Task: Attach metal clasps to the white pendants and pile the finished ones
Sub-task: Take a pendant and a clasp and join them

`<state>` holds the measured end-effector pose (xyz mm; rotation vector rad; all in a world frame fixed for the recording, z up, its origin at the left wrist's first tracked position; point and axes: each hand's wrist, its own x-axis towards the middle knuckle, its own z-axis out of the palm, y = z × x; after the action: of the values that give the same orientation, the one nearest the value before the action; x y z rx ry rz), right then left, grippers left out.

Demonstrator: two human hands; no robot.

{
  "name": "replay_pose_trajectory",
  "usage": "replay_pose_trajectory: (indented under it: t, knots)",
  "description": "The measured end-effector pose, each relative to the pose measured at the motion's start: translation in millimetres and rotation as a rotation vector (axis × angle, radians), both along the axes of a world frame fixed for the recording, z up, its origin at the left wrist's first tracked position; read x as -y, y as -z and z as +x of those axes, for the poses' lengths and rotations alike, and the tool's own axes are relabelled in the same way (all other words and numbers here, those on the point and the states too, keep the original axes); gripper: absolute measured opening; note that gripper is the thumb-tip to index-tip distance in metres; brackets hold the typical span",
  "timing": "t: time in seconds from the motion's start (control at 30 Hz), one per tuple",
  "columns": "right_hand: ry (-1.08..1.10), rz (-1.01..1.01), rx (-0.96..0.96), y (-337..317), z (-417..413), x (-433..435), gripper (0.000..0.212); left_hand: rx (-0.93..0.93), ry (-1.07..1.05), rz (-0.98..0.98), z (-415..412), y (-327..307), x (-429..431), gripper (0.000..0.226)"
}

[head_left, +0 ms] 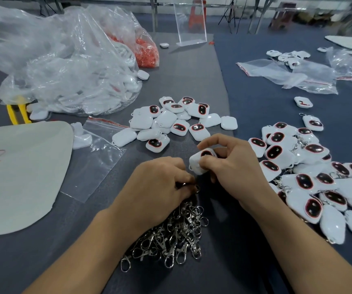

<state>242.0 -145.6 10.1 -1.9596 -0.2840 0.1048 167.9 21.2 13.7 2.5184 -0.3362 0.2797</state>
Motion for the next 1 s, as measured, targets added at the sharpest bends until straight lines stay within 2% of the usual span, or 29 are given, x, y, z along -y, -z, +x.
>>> replay_pose_trajectory:
  t: [0.1,0.23,0.37,0.5,0.63,0.73,0.87,1.0]
  knots:
    - [0.022,-0.004,0.02,-2.7,-1.9,-0.6,0.031,0.006,-0.046,-0.001,-0.4,1.2,2.3,0.006]
    - [0.028,-0.018,0.02,-5.5,-3.4,-2.3,0.027,-0.049,-0.135,-0.083,3.4,4.0,1.5,0.01]
    - [0.053,-0.018,0.021,-3.6,-3.9,-4.2,0.027,-0.104,-0.138,-0.117,4.5,5.7,0.4,0.016]
    - [0.202,0.035,0.073,-1.1,-0.6,-3.0,0.026,-0.139,-0.105,-0.128,4.1,3.3,0.7,0.019]
    - [0.206,0.122,0.054,-2.3,1.2,-1.7,0.019,-0.077,-0.131,-0.1,2.0,1.6,3.6,0.011]
    - [0.171,0.076,-0.018,-0.8,-0.4,-3.1,0.014,0.028,-0.269,-0.111,-2.9,3.3,6.6,0.011]
    - [0.045,0.084,-0.051,-3.8,-3.8,-3.2,0.01,0.053,-0.426,-0.322,-1.4,-0.7,3.3,0.026]
    - [-0.131,0.035,-0.029,-5.9,-11.2,-5.8,0.014,-0.021,-0.403,-0.543,3.0,1.4,0.0,0.019]
